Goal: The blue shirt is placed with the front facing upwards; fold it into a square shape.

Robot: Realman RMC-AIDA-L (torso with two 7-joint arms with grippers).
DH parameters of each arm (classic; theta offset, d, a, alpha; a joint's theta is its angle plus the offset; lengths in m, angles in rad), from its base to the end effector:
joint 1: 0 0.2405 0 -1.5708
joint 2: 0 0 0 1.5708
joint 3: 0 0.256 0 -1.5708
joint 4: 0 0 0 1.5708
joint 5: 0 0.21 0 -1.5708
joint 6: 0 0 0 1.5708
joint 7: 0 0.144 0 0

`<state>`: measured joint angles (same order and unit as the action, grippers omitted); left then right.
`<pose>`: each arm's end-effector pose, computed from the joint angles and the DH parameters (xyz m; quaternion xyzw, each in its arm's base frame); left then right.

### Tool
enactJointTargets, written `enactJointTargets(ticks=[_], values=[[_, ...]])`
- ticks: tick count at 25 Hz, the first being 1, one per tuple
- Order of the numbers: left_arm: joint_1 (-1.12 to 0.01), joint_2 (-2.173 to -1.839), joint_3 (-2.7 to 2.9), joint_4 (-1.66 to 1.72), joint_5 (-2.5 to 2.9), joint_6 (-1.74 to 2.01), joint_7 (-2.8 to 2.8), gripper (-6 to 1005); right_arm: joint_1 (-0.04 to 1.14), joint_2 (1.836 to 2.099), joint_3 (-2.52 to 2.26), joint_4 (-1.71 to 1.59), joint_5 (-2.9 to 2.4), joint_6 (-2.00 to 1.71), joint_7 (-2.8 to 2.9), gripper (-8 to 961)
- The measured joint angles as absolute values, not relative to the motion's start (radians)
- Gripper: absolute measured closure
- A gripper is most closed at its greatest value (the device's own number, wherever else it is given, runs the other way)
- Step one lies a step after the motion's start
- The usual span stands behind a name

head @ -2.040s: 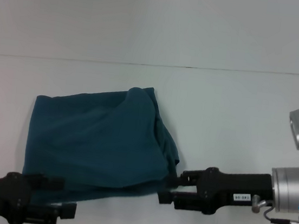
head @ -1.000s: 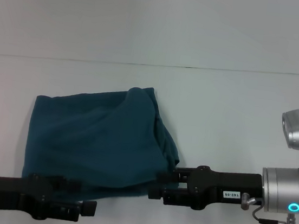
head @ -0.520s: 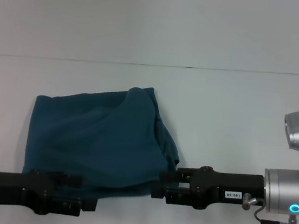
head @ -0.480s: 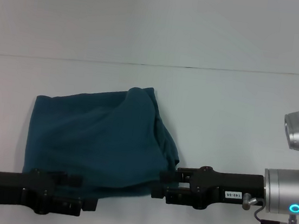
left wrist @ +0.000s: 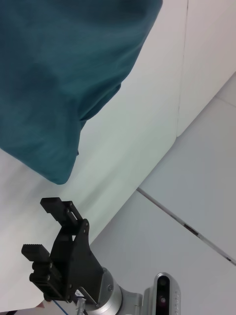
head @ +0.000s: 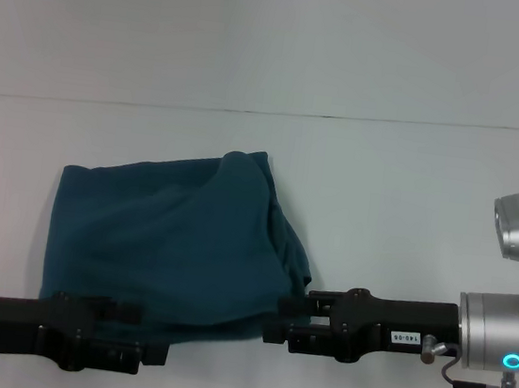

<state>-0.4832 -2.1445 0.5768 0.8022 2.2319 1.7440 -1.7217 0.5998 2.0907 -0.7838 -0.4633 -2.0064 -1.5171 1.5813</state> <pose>-0.2706 0.2927 -0.0025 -0.9064 -0.3654 -0.2090 0.0345 0.2478 0.3181 -0.0503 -0.9115 0.3372 0.2349 0.0173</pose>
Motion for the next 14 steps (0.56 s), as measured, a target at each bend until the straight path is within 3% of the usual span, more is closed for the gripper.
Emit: enactJointTargets(ticks=[14], values=[[-0.484, -2.144, 0.577, 0.801, 2.233, 1.741, -1.716, 48, 0.598, 2.089, -0.780, -0.463, -2.006, -1.515, 1.582, 332]])
